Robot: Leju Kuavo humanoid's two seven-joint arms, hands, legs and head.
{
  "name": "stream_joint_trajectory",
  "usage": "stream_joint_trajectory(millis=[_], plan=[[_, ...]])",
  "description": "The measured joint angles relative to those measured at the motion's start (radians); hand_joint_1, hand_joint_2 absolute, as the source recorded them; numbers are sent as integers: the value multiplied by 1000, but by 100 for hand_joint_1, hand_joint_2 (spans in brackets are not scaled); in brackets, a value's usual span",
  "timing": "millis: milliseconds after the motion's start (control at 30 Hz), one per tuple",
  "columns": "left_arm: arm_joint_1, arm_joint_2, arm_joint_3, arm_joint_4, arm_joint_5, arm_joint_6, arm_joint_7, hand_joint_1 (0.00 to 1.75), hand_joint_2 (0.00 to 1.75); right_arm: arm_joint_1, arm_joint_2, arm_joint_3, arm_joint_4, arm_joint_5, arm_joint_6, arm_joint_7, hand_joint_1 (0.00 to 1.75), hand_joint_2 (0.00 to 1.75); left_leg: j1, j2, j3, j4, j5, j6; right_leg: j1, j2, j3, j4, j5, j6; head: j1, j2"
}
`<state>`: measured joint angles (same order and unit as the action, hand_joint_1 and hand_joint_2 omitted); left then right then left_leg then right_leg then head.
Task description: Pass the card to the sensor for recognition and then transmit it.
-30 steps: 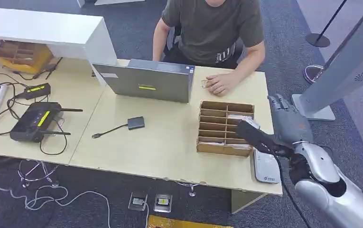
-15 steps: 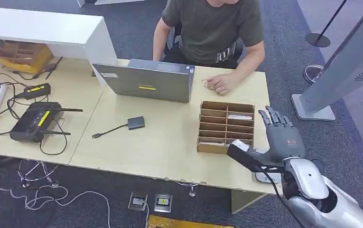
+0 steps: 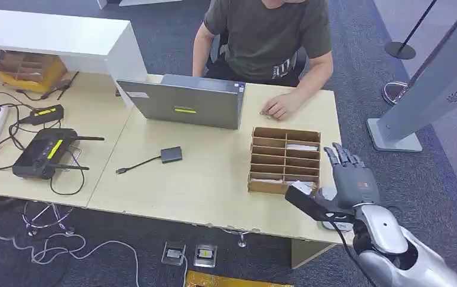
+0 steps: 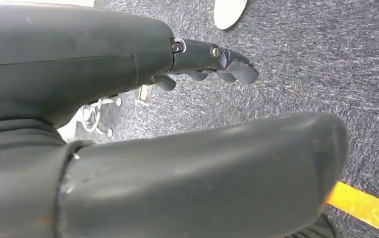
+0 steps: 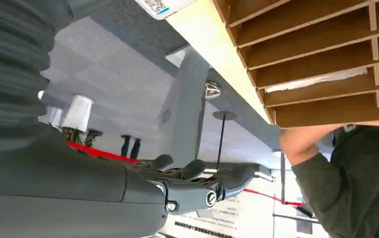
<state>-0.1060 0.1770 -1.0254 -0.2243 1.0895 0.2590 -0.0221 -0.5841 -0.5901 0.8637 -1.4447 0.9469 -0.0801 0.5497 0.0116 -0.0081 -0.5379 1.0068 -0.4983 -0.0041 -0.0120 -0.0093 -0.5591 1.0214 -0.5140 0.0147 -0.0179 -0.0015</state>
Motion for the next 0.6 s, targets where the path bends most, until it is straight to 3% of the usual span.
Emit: stream_joint_trajectory(millis=[333,600], plan=[[0,0,-18,0,-14,1,0,0,0,28,2,-1,18,-62,-39,18,0,175,0,0,0,0,0,0,0,0,0,0,0,0,0,0],[0,0,-19,0,-13,1,0,0,0,51,12,-5,35,-105,-141,23,0,175,0,0,0,0,0,0,0,0,0,0,0,0,0,0]])
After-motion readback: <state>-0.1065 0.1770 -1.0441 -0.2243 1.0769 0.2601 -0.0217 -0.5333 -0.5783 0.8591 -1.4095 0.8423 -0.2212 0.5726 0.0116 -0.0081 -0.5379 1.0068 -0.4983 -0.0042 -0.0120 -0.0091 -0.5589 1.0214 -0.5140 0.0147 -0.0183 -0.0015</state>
